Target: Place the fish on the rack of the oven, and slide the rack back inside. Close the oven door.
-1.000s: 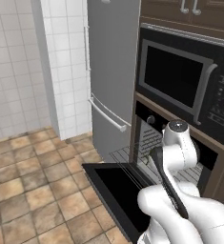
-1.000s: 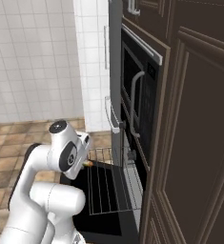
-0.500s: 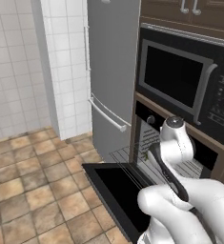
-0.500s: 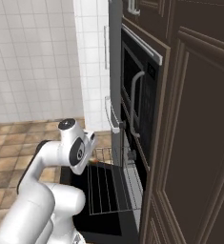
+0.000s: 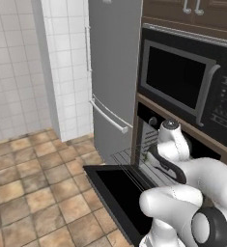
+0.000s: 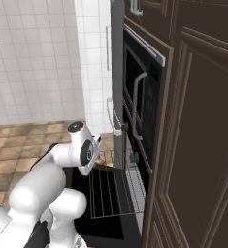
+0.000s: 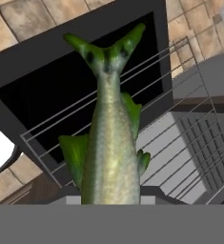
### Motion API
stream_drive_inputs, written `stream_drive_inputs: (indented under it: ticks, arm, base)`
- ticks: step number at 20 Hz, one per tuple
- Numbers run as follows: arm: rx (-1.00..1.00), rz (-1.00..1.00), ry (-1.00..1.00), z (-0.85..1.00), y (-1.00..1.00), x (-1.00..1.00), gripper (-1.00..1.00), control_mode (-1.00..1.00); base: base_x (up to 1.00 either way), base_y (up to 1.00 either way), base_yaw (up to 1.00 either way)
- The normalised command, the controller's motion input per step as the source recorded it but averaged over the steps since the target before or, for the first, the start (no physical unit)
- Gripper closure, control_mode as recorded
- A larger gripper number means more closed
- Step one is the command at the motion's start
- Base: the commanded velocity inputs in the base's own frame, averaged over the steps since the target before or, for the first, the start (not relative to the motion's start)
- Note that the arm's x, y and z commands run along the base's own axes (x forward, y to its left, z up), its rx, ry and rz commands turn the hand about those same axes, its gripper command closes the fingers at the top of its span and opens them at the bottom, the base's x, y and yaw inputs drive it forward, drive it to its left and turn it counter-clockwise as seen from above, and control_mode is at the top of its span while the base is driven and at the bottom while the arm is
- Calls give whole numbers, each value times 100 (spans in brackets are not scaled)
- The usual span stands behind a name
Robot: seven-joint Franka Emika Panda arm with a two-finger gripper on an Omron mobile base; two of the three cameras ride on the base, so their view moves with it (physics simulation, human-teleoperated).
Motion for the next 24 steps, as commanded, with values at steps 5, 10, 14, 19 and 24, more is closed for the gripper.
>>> stream_drive_inputs:
  ticks: [5,10,14,19,24]
  arm:
    - [-2,0,-1,-55,0,4,100,-100]
    - [-1,0,-1,-47,0,2,100,-100]
    - [0,0,-1,-44,0,0,100,-100]
    - [0,0,-1,-41,0,0,100,-100]
    - [0,0,-3,-40,0,0,100,-100]
  base:
    - [0,0,0]
    - [0,0,0]
    - [0,0,0]
    - [0,0,0]
    - [0,0,0]
